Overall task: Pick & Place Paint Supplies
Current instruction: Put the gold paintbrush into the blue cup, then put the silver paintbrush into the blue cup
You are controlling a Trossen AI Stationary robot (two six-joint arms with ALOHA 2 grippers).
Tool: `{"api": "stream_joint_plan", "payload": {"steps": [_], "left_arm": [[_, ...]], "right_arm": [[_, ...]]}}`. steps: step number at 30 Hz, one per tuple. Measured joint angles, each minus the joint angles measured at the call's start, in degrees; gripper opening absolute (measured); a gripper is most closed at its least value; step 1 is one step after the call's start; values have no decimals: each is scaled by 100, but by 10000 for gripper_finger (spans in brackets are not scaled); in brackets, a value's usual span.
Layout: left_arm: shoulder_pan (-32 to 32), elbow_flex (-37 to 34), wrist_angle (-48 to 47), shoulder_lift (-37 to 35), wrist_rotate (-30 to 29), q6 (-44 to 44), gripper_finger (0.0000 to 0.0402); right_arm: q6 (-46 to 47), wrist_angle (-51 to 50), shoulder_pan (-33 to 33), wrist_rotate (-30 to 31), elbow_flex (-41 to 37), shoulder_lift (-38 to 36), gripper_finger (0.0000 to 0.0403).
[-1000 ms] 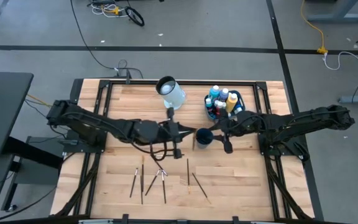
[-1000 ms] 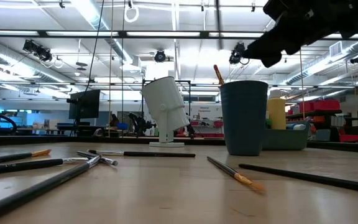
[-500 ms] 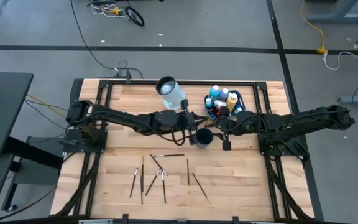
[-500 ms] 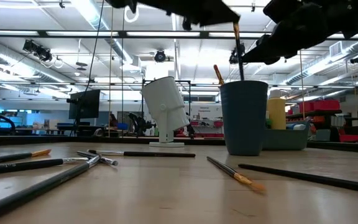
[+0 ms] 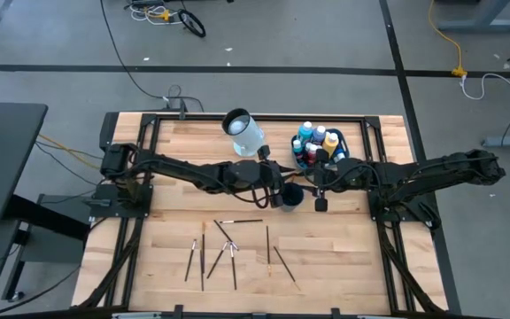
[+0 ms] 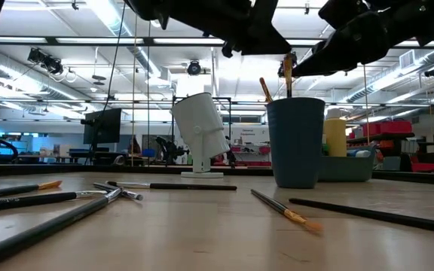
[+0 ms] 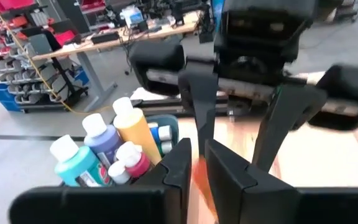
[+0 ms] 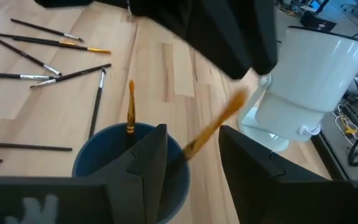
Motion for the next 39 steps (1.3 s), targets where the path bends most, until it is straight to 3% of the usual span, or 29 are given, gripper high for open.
{"api": "stream_joint_plan", "payload": {"steps": [4, 10, 17, 21, 26, 32, 36, 39], "left_arm": [[-49, 0, -269, -22, -166, 57, 68], [-375, 7, -957, -576, -1035, 482, 67], [-815, 7, -3151, -1793, -507, -535, 68], [-1043, 7, -4304, -2351, -526, -1013, 68], [-1291, -71, -5394, -2874, -581, -938, 68], [-1303, -985, -5096, -3771, -468, -922, 68], [-1307, -2142, -3806, -4325, -340, -1306, 68], [-1307, -3068, -2645, -4387, 166, -1344, 68]], "right_arm": [[-2, 26, 0, 0, 0, 0, 151], [-3, 197, 0, 0, 0, 0, 151], [-6, 607, 0, 0, 0, 0, 151], [-7, 1223, 0, 0, 0, 0, 151], [68, 2053, 2, -37, 0, -1, 151], [928, 2339, 0, -44, 0, -2, 151], [1082, 2359, 2, -48, -2, 0, 151], [1076, 2527, 2, -48, -4, 22, 151]]}}
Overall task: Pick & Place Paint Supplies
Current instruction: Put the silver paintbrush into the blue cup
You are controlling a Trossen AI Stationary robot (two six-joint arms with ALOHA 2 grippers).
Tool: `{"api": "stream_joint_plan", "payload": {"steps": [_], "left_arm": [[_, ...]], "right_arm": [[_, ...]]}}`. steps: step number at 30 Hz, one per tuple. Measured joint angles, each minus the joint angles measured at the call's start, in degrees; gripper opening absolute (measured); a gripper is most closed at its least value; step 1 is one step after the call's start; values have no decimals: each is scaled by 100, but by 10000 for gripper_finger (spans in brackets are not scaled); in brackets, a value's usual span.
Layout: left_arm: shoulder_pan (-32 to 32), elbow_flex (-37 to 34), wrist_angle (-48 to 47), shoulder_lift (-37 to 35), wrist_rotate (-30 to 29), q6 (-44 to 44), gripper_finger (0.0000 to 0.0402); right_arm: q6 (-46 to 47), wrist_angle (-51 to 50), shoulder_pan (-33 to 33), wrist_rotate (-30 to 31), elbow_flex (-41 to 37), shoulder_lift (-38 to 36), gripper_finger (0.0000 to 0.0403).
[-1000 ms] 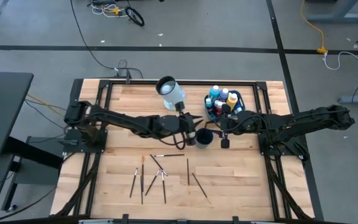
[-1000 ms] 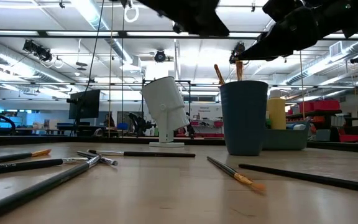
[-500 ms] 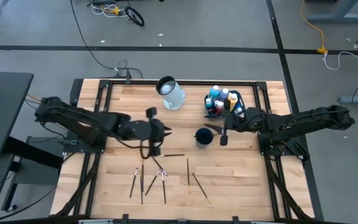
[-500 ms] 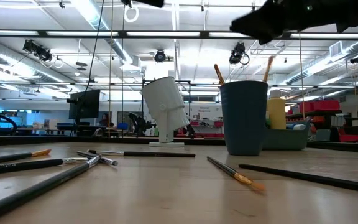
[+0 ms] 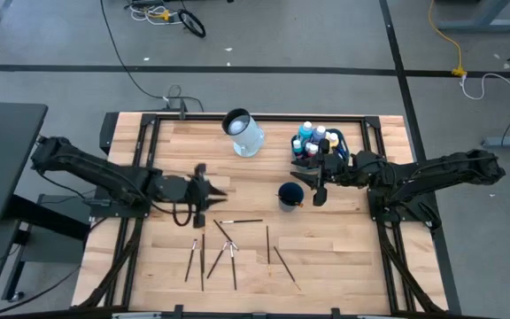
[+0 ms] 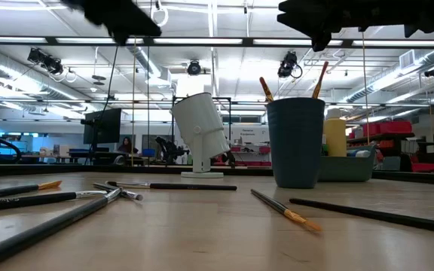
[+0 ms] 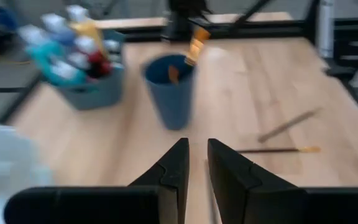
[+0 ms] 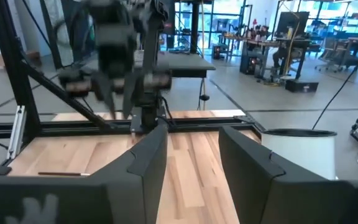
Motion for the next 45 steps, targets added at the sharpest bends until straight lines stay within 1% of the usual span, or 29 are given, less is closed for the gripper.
{"api": "stream_joint_plan", "payload": {"steps": [4, 7, 9, 13, 18, 22, 26, 30, 35, 41, 45], "left_arm": [[0, -927, 1269, 251, 425, -140, 68], [0, -1277, 1652, 487, 543, -127, 67], [0, -1368, 1657, 634, 546, -204, 69], [9, -1390, 1646, 1137, 800, -566, 82], [9, -1390, 1644, 1857, 1145, -728, 114], [1, -1388, 1653, 2169, 1207, -756, 138], [0, -1386, 1651, 2310, 1262, -758, 151], [0, -1388, 1497, 2311, 1114, -760, 152], [1, -1388, 1476, 2311, 975, -769, 142], [0, -1388, 1479, 2325, 967, -771, 133], [0, -1391, 1491, 2483, 964, -761, 133]], "right_arm": [[-22, 125, 1, 1, 0, 51, 151], [-28, 178, -2, 2, 0, 96, 151], [-29, 267, -2, 4, -2, 125, 151], [-50, 332, -2, 4, 0, 136, 151], [-147, 334, -2, 3, 0, 136, 151], [-149, 320, -2, 4, 0, 140, 151], [-150, 298, -2, 4, 0, 140, 151], [-151, 298, 0, 4, 0, 140, 151], [-156, 302, -2, 4, 0, 140, 151], [-158, 301, -1, 4, 0, 140, 151], [-158, 302, -1, 4, 0, 140, 151]]}}
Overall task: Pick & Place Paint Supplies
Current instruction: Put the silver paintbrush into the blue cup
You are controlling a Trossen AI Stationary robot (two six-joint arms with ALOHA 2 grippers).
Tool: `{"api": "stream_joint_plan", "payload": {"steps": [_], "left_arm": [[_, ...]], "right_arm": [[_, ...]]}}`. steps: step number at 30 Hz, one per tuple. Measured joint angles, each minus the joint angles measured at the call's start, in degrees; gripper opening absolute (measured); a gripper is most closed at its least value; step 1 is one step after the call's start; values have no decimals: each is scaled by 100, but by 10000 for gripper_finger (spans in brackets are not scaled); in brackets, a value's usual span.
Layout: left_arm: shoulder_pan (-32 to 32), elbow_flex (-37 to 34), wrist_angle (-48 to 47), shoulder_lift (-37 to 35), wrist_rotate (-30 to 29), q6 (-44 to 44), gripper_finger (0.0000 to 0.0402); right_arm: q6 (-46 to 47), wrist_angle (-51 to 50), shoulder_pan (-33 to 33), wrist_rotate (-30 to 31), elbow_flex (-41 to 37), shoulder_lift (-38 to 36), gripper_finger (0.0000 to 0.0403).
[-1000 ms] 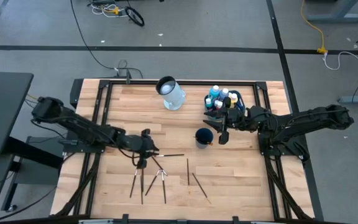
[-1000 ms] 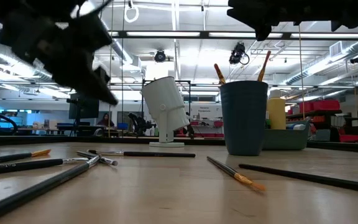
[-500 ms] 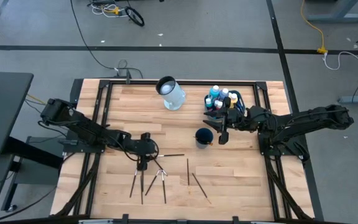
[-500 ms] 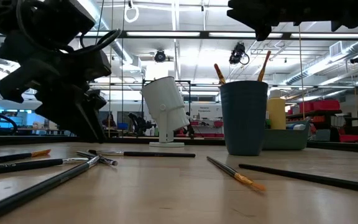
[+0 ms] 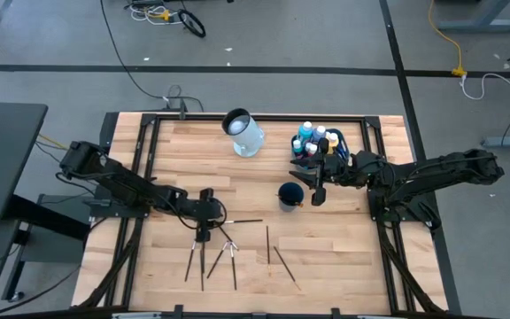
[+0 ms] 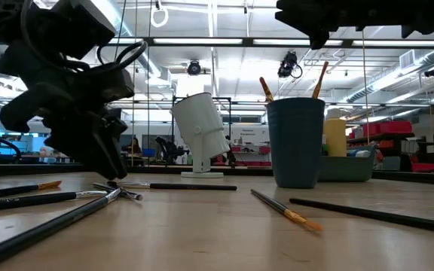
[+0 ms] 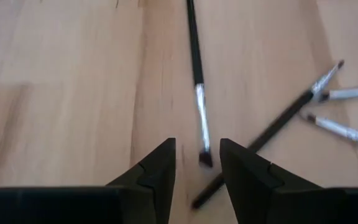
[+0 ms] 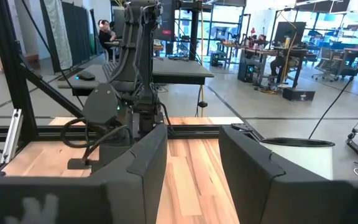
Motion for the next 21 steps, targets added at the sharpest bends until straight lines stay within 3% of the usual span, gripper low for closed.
{"api": "stream_joint_plan", "payload": {"steps": [9, 17, 21], "left_arm": [[-4, 35, 170, 531, -70, -9, 120], [-6, 29, 104, 404, -128, 323, 34], [-91, 151, -312, 129, -596, 784, 11]], "right_arm": [[0, -33, 1, 0, 7, 2, 151], [-2, -34, 0, -1, 7, 2, 151], [-2, -27, 1, 0, 7, 2, 151]]}}
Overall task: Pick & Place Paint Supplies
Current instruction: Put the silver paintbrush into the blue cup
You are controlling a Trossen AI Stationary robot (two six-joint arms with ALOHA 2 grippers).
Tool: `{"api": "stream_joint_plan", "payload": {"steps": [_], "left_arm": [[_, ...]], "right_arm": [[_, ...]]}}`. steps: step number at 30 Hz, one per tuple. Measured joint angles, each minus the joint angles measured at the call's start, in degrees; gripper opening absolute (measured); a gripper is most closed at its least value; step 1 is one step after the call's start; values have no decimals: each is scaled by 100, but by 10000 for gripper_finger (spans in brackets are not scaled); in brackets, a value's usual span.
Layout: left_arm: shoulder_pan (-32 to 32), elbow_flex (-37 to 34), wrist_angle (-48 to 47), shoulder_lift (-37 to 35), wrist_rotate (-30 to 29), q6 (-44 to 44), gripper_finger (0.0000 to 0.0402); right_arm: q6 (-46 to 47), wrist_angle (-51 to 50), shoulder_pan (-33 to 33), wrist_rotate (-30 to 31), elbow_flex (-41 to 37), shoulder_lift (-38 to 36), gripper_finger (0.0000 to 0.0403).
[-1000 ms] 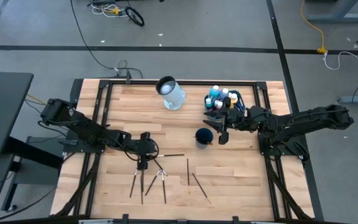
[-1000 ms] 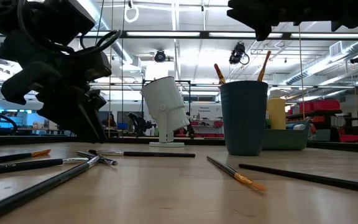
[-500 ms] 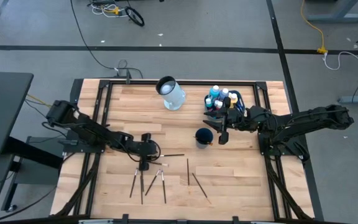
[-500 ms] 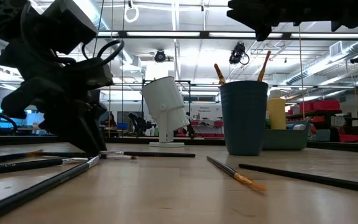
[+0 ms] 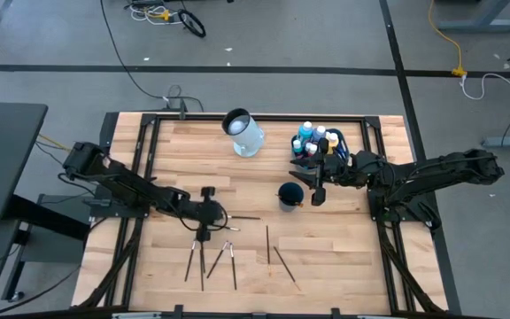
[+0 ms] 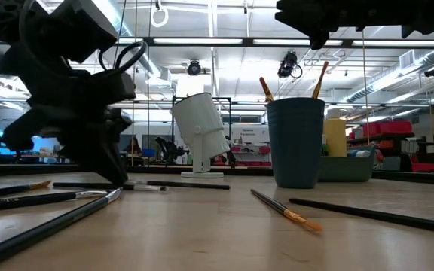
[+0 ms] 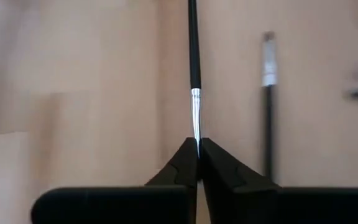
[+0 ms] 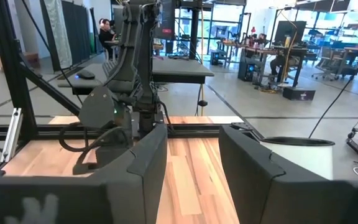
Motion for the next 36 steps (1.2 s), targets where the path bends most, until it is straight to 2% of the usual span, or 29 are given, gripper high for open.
{"api": "stream_joint_plan", "payload": {"steps": [4, 9, 12, 16, 20, 24, 27, 30, 36], "left_arm": [[-196, 508, -782, -303, -881, 705, 20], [-536, 1410, -1899, -338, -2160, 1767, 8], [-812, 1889, -2050, -332, -2819, 2948, 10], [-1100, 2371, -1936, -325, -3370, 4686, 16], [-1166, 2675, -1893, -325, -3410, 5949, 9], [-1125, 2746, -1611, -325, -3388, 7196, 10], [-1090, 2746, -1100, -325, -3374, 8205, 18], [-1013, 2746, -499, -325, -3260, 9233, 15], [-765, 2756, 83, -329, -2858, 10483, 10]], "right_arm": [[2, 23, -2, 0, 0, 0, 151], [258, 23, -2, -2, 0, 12, 151], [643, -17, -1, -2, 0, 20, 151], [1096, -84, -2, -6, 0, 20, 151], [1894, -183, -2, -208, -2, 124, 151], [2511, -153, -14, -839, 65, 351, 151], [2608, -149, -22, -1223, 257, 595, 151], [2590, -224, -32, -1309, 521, 942, 151], [2788, -1121, -68, -1901, 1318, 1704, 151]]}}
